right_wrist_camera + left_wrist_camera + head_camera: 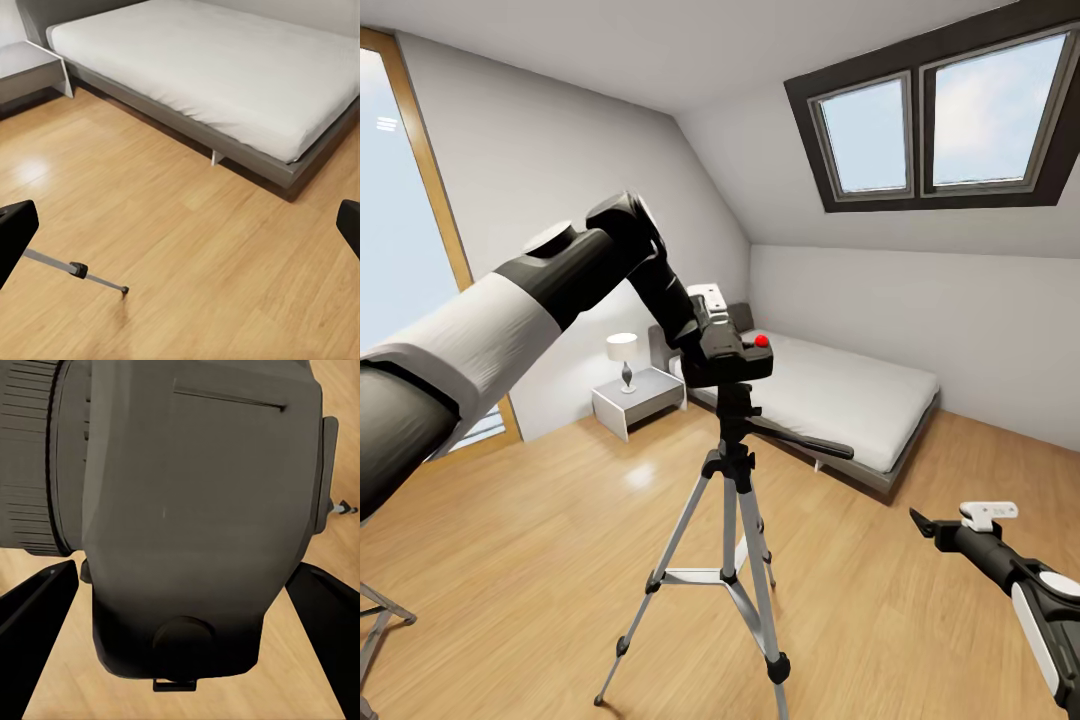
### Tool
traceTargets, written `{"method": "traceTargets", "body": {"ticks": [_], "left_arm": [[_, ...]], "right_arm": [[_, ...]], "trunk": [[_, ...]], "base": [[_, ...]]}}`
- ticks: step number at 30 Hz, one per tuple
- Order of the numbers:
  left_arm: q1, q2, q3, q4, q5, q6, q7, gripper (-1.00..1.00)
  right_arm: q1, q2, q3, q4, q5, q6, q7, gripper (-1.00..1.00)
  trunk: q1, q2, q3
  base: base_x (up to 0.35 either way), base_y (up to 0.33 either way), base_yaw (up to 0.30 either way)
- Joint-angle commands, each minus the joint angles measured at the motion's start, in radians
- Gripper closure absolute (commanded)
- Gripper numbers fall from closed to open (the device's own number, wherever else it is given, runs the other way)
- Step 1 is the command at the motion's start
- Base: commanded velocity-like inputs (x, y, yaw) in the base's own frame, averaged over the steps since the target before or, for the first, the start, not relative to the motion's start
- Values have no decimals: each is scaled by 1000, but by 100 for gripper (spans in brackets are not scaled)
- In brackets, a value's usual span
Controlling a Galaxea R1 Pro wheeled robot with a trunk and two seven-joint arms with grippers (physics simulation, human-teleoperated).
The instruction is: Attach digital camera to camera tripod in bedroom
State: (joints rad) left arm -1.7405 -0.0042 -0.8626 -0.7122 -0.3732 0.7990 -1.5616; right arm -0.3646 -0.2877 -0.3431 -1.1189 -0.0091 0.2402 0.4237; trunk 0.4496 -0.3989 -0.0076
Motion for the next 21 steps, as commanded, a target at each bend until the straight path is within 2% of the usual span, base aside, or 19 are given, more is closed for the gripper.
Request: {"method": "traceTargets", "body": {"ticks": [1,11,13,14,21], "left_arm": [[-1,0,0,0,-10,11,-9,100],[-1,-1,0,-3,-9,11,-9,100],[-1,-1,0,-3,-9,11,-9,100],[-1,-2,1,-4,-9,11,-9,100],[-1,-1,3,-4,-9,11,-9,100]], "right_arm": [[0,0,-4,-1,-1,7,6,-100],[38,-1,-16,1,0,5,20,-100],[61,-1,-17,1,1,3,39,-100],[98,-1,-17,2,2,0,64,-100],[143,1,-16,8,3,-5,91,-100]], "trunk": [[0,-1,-1],[0,-1,-1],[0,-1,-1],[0,-1,-1],[0,-1,-1]], "base": [[0,0,0],[0,0,0],[0,0,0],[0,0,0],[0,0,0]]}}
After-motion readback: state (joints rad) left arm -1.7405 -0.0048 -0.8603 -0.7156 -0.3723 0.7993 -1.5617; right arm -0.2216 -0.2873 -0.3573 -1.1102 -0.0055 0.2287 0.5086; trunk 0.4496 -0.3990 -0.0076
